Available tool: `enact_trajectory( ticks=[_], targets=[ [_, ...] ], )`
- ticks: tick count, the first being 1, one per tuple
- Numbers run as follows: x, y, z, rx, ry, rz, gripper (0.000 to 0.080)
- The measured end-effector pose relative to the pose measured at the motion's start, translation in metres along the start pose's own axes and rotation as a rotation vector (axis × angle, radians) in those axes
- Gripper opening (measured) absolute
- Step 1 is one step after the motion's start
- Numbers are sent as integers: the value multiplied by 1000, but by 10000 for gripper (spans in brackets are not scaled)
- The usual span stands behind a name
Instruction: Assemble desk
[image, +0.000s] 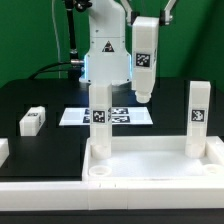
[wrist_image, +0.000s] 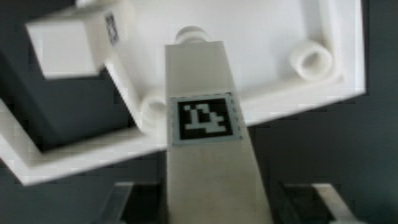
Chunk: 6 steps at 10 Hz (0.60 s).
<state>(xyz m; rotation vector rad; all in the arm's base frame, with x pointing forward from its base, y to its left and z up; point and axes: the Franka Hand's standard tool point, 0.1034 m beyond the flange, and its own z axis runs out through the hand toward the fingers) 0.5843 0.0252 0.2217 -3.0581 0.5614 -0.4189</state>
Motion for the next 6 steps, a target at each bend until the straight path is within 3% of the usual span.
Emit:
enact_trajectory(
  ticks=[2,4,6],
  targets=[
    [-2,-11,3,45,107,8,291],
    [-7,-15,7,61,113,11,291],
    [8,-39,8,114,97,-3,291]
  ],
)
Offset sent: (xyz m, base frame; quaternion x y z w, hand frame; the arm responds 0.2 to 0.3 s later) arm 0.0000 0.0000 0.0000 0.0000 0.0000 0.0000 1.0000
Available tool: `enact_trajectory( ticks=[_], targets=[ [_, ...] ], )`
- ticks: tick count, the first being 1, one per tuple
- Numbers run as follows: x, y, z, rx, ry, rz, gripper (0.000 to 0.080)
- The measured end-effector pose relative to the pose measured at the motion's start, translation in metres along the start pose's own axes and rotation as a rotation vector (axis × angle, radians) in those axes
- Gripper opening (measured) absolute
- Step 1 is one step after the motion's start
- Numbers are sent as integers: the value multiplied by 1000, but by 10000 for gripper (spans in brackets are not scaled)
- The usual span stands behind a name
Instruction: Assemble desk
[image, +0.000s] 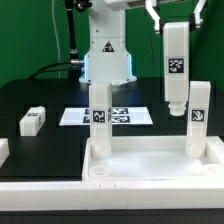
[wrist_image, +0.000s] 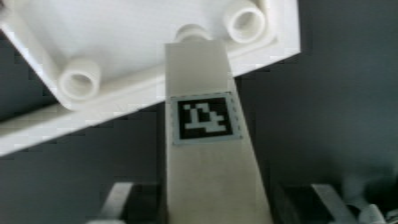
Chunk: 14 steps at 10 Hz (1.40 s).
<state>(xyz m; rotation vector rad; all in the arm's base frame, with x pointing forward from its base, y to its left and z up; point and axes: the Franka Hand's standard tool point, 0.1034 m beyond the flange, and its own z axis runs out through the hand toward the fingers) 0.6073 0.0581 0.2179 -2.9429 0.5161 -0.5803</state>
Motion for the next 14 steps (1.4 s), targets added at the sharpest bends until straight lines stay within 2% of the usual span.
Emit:
enact_trajectory(
  ticks=[1,2,5,6,7,9,11,12,14],
  targets=[
    [10,-9,-1,0,-4,0,291],
    [10,-18,-1,-14,-12,-9,291],
    [8,-17,2,-13,-13,-21,291],
    [3,-22,14,-34,9,-89,291],
    [0,-24,24,-41,14,-122,291],
    [-4,-37,33,-29,36,-135,291],
    [-6,-37,43,-19,39,-106,291],
    [-6,-42,46,-3,58,-96,291],
    [-11,-43,54,-8,54,-103,291]
  ],
)
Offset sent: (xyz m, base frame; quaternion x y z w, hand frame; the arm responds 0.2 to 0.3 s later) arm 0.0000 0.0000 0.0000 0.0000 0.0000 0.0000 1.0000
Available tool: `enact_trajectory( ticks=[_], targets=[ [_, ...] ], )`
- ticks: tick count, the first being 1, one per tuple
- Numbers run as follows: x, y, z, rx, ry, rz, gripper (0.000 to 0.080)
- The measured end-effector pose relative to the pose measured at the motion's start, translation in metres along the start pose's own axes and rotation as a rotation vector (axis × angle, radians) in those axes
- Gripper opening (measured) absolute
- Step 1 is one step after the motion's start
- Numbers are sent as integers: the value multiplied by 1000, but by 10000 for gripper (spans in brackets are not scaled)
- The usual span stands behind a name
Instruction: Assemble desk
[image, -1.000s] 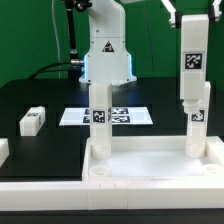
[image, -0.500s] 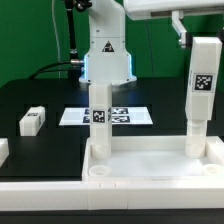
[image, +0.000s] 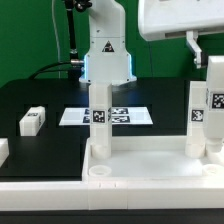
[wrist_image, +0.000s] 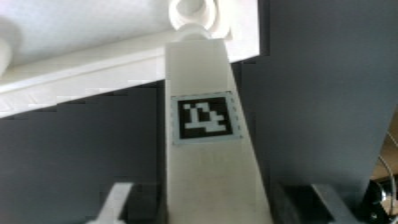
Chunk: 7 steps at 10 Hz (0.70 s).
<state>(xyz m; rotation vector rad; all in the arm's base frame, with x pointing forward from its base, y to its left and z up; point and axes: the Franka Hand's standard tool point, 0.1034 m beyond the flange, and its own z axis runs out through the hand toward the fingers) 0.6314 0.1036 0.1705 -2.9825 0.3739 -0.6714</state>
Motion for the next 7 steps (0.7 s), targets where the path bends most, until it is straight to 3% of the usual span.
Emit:
enact_trajectory(
  ticks=[4,7],
  targets=[
    [-12,4,16,-18,-23,-9,291],
    [-10,2,22,-22,-24,-13,291]
  ],
)
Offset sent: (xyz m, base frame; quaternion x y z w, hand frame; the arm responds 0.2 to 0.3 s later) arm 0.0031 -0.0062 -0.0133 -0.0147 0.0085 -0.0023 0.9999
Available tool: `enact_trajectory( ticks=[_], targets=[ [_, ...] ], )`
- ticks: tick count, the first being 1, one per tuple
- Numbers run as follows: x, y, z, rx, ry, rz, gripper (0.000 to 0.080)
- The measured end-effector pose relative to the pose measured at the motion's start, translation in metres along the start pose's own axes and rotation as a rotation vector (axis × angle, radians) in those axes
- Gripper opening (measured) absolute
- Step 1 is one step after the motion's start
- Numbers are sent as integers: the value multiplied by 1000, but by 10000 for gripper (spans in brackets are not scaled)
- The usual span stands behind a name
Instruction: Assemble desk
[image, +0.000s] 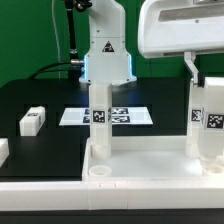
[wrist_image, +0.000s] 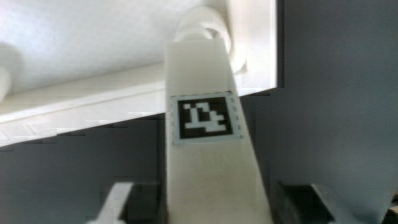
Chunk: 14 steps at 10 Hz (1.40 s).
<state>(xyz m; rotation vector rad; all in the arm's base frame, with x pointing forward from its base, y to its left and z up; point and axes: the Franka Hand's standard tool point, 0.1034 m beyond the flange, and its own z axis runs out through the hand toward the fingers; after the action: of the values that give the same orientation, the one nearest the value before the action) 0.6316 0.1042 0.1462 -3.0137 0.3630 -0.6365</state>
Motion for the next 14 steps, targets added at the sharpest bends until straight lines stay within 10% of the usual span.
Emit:
enact_trajectory(
  ticks=[14],
  targets=[
    [-12,-7,16,17,66,-32,291]
  ],
)
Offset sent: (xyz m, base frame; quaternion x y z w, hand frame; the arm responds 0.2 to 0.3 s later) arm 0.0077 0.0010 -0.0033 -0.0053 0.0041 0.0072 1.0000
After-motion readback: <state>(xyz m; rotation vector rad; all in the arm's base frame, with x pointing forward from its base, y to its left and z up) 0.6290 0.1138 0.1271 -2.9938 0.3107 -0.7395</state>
